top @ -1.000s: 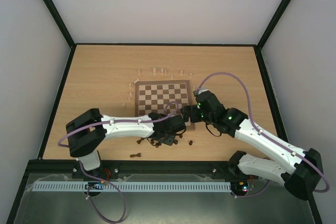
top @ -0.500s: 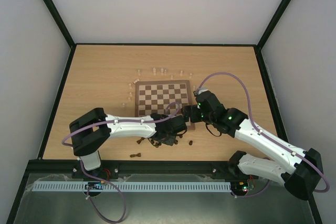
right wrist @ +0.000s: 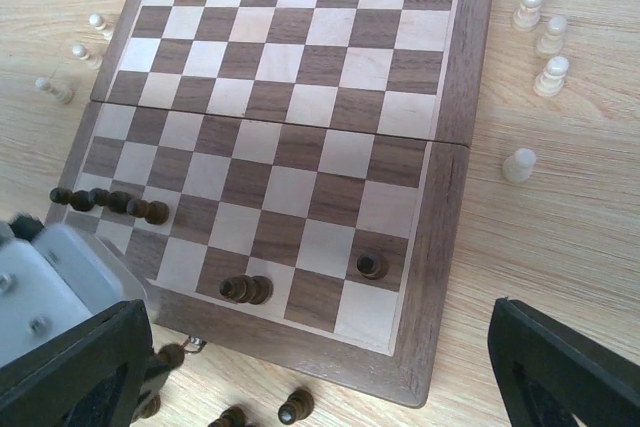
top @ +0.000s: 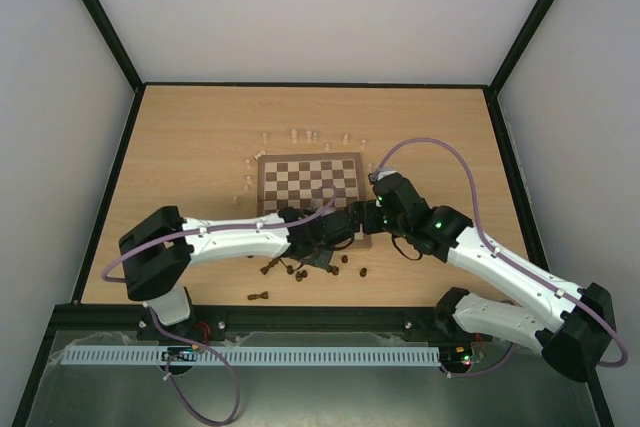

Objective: Set up the chess pieces on the board
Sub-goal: Pick up the chess piece at the center of the board, then place the chess piece on the chessboard.

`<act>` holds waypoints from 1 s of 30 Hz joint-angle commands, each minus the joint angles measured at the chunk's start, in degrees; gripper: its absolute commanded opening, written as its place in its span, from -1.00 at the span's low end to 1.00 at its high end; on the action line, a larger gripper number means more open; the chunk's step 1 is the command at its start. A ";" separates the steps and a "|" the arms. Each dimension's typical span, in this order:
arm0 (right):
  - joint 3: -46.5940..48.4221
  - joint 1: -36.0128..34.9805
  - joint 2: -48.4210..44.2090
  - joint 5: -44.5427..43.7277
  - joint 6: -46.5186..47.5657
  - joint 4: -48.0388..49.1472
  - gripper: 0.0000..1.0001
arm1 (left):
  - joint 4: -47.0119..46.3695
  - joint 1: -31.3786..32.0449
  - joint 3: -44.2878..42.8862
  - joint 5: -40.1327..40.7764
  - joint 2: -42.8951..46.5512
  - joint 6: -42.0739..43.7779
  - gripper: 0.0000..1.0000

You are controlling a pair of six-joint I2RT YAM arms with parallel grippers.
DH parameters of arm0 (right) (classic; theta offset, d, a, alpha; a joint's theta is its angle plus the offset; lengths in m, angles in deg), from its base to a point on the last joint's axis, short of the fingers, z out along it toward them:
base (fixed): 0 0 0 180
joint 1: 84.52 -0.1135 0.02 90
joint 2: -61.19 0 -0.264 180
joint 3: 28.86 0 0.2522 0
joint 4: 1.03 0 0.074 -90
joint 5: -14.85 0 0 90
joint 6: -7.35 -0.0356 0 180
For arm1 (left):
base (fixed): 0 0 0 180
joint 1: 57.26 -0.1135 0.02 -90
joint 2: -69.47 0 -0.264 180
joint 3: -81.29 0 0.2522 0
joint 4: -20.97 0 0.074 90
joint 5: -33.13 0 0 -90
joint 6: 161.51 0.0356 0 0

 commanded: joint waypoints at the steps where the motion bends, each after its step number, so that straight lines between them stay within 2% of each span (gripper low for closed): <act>1: -0.76 -0.28 -1.07 0.20 0.16 -1.20 0.86 | 3.09 -3.04 -2.21 1.89 2.17 2.40 -0.78; 14: -0.85 -0.31 -0.94 0.12 0.21 -1.20 0.85 | 0.86 -11.24 -7.55 1.17 -1.93 9.94 -0.76; 30: -0.94 -0.20 -0.74 0.63 0.29 -1.04 0.85 | -1.81 -13.55 -5.29 -0.50 -5.21 11.10 -0.68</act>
